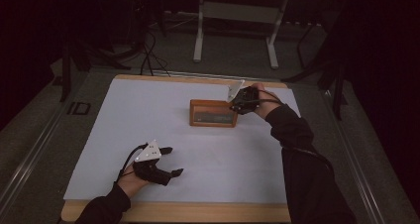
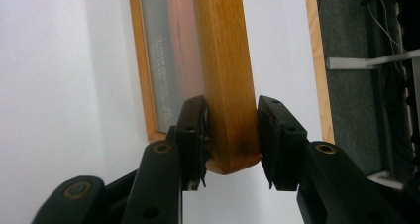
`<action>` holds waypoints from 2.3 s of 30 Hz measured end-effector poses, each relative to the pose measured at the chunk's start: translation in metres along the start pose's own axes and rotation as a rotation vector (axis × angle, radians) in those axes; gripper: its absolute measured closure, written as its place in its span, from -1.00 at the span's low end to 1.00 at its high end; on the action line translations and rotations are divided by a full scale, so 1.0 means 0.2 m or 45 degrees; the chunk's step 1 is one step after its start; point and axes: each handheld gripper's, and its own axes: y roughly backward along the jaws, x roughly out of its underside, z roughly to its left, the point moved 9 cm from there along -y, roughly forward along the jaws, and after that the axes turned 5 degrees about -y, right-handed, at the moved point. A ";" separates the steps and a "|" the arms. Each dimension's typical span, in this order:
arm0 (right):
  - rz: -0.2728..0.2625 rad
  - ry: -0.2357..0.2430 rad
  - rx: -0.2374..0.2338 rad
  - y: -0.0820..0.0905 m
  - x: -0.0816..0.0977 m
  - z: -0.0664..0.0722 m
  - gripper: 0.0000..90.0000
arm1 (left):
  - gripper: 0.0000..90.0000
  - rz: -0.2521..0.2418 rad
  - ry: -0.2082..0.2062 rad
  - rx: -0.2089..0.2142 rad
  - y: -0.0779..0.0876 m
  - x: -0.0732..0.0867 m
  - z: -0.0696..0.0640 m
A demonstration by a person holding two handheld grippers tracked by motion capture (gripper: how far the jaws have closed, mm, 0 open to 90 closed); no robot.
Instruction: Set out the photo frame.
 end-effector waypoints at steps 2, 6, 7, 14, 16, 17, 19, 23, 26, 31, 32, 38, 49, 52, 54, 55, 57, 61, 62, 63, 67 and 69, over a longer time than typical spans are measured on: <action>0.002 0.002 0.003 -0.01 0.00 -0.01 0.42 | -0.70 0.005 0.000 0.002 0.00 0.00 0.00; -0.004 0.002 0.000 -0.02 0.00 -0.04 0.41 | -0.70 0.006 0.002 0.012 0.00 0.01 0.00; 0.002 0.005 0.002 -0.02 0.00 -0.04 0.41 | -0.70 0.004 0.007 0.012 0.00 0.01 0.00; 0.041 0.022 0.009 -0.05 -0.01 -0.08 0.37 | -0.70 0.002 0.012 0.014 0.00 0.01 0.00; 0.048 0.037 0.010 -0.06 -0.01 -0.09 0.37 | -0.70 0.002 0.013 0.015 0.00 0.01 -0.01; 0.053 0.032 0.009 -0.06 -0.01 -0.09 0.37 | -0.70 0.002 0.013 0.015 0.00 0.01 -0.01; 0.055 0.032 0.012 -0.07 -0.01 -0.10 0.36 | -0.70 -0.003 0.019 0.017 0.00 0.01 -0.01; 0.065 0.033 0.015 -0.08 -0.01 -0.11 0.36 | -0.70 -0.004 0.021 0.016 0.00 0.01 -0.01; 0.067 0.048 0.008 -0.09 -0.01 -0.12 0.36 | -0.70 -0.008 0.029 0.017 0.01 0.01 -0.01; 0.071 0.059 0.016 -0.10 -0.01 -0.14 0.37 | -0.70 -0.010 0.035 0.017 0.01 0.01 -0.01; 0.075 0.057 0.015 -0.10 -0.01 -0.14 0.37 | -0.70 -0.010 0.035 0.018 0.01 0.01 -0.01; 0.068 0.036 0.007 -0.10 0.00 -0.15 0.37 | -0.70 -0.007 0.032 0.015 0.01 0.01 -0.01; 0.061 0.072 0.092 -0.10 -0.02 -0.12 0.27 | -0.70 -0.001 0.028 0.014 0.01 0.01 -0.01; 0.042 0.043 0.091 -0.10 -0.03 -0.11 0.23 | -0.70 -0.001 0.029 0.014 0.01 0.01 -0.01; 0.023 0.027 0.090 -0.09 -0.03 -0.11 0.19 | -0.70 -0.002 0.028 0.013 0.01 0.01 -0.01; 0.011 0.020 0.091 -0.08 -0.04 -0.11 0.18 | -0.70 -0.002 0.028 0.013 0.01 0.01 -0.01; -0.017 0.002 0.097 -0.06 -0.05 -0.11 0.11 | -0.70 0.001 0.027 0.014 0.01 0.01 -0.01; -0.063 -0.090 0.073 -0.03 -0.07 -0.09 0.01 | -0.70 0.003 0.020 0.013 0.01 0.01 -0.01; -0.076 -0.125 0.062 -0.02 -0.08 -0.08 -0.01 | -0.70 0.001 0.019 0.012 0.01 0.01 -0.01; -0.076 -0.125 0.062 -0.02 -0.08 -0.08 -0.01 | -0.70 0.001 0.019 0.012 0.01 0.01 -0.01; -0.143 -0.294 0.024 0.02 -0.10 -0.04 -0.24 | -0.70 -0.001 0.016 0.007 0.02 0.00 -0.01; -0.185 -0.388 -0.016 0.04 -0.11 -0.02 -0.41 | -0.70 -0.003 0.017 0.003 0.02 0.00 -0.01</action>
